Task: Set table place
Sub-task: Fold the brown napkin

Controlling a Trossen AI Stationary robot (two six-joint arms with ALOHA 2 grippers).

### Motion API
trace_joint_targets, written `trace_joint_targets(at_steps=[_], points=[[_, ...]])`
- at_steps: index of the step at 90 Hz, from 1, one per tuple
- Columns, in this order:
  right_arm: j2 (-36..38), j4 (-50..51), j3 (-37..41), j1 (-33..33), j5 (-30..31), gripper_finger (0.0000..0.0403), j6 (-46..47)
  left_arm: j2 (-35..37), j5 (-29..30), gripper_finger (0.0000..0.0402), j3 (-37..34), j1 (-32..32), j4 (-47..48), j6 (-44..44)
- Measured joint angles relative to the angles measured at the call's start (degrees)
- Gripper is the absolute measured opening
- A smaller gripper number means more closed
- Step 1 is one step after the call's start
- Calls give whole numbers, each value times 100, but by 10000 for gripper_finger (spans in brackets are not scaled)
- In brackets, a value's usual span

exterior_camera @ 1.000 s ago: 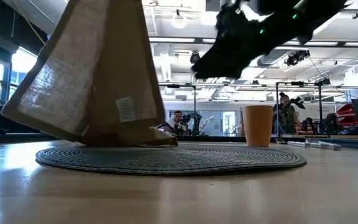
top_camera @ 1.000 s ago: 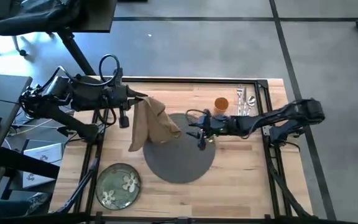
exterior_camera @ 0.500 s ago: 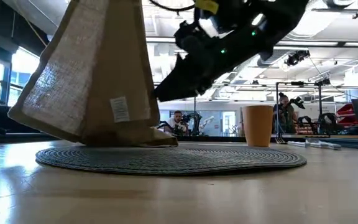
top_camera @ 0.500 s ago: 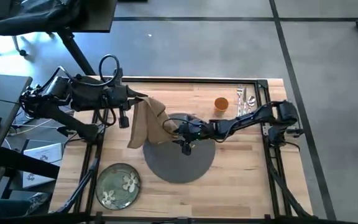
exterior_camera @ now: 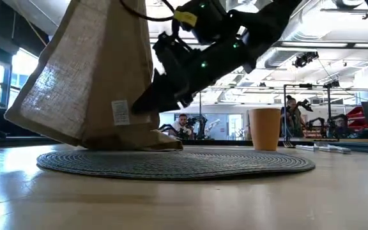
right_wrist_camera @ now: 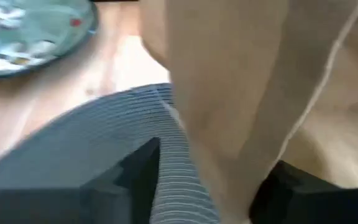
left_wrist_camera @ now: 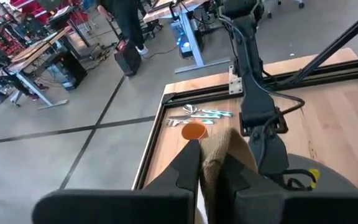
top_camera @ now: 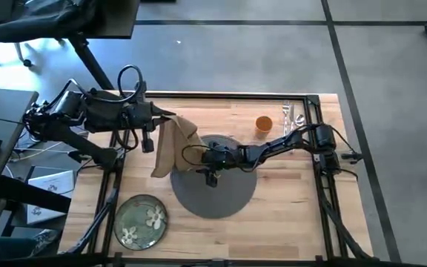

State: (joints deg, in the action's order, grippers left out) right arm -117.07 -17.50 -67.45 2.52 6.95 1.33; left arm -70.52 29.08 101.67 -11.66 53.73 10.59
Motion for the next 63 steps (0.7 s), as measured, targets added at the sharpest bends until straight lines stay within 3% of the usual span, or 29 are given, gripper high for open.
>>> trace_joint_targets(at_steps=[7,12,34,63], points=[[-1,233,-3,1,745,47,145,0,0,0,0,0,-2,-2],[4,347,-3,2,1140,16,164,0,0,0,0,0,0,-2],[492,878,-3,266,2027,0,-273,0,11,0,0,0,2,0],[2354,2916,-3,369,2439,0,-448,0,145,0,0,-2,-6,-2]])
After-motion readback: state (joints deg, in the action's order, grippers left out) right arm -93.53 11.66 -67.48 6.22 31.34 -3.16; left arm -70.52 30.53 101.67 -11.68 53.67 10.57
